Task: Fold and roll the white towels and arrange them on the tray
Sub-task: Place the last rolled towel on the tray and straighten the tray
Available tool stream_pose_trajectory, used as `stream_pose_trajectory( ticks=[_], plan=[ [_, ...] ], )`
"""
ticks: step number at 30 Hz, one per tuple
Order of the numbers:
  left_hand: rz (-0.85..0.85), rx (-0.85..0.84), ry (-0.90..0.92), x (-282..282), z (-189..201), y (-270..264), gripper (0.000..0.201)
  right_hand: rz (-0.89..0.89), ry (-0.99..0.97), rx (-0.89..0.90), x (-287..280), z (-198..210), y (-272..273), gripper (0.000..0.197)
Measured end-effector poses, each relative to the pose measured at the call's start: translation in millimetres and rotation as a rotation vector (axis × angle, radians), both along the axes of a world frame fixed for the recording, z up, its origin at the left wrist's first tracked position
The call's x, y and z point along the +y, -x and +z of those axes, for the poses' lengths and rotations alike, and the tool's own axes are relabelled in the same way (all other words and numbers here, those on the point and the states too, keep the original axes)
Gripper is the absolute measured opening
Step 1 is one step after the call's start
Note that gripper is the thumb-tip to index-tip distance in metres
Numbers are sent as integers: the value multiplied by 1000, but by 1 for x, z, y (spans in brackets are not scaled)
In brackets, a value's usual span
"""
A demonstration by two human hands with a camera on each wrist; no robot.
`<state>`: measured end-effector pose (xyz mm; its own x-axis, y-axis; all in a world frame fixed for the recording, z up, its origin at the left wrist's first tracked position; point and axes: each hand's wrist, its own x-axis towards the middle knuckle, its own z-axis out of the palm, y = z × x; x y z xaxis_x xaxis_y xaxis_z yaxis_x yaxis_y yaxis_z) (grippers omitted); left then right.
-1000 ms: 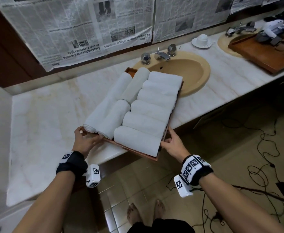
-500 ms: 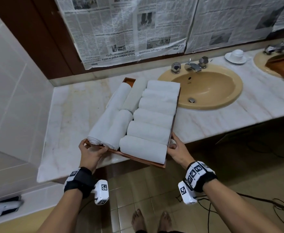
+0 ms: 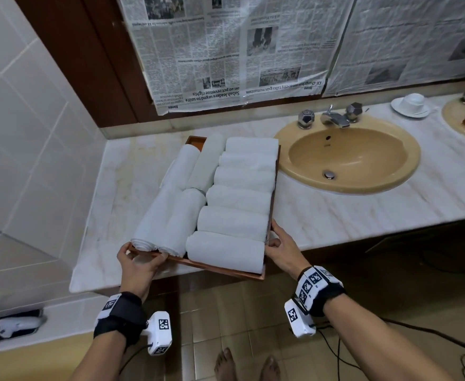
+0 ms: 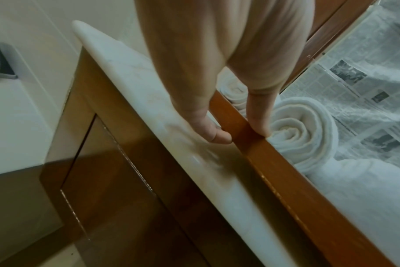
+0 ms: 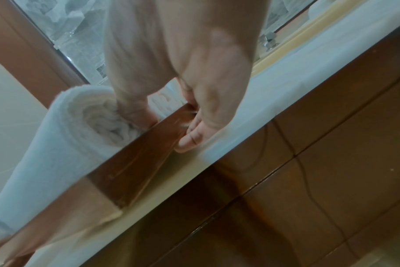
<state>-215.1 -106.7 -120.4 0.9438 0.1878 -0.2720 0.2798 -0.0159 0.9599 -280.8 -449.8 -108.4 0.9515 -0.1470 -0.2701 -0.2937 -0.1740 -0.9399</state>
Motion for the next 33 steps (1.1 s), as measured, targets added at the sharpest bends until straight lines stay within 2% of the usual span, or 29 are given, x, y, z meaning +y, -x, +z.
stream_pose_trajectory(
  ticks=[5, 10, 12, 17, 21, 23, 26, 30, 33],
  plan=[
    [54, 25, 21, 13, -2, 6, 84, 42, 8, 13, 10, -5, -13, 80],
    [53, 46, -21, 24, -2, 2, 92, 37, 30, 29, 16, -17, -22, 100],
    [59, 56, -33, 25, -1, 1, 92, 69, 69, 12, 14, -17, -28, 96],
    [84, 43, -80, 26, 1, -3, 91, 156, 186, -13, 13, -6, -47, 70],
    [77, 123, -219, 41, -4, -13, 96, 196, 248, -22, 17, 0, -68, 62],
    [80, 171, -311, 52, -2, -15, 106, 216, 248, -19, 21, -1, -81, 65],
    [40, 226, -465, 68, -7, -16, 126, 269, 246, -17, 32, -5, -96, 79],
    [49, 234, -518, 76, 3, -16, 108, 310, 340, 15, 45, -11, -114, 67],
    [61, 229, -535, 86, -2, -22, 107, 326, 339, 32, 52, -14, -126, 63]
  ],
)
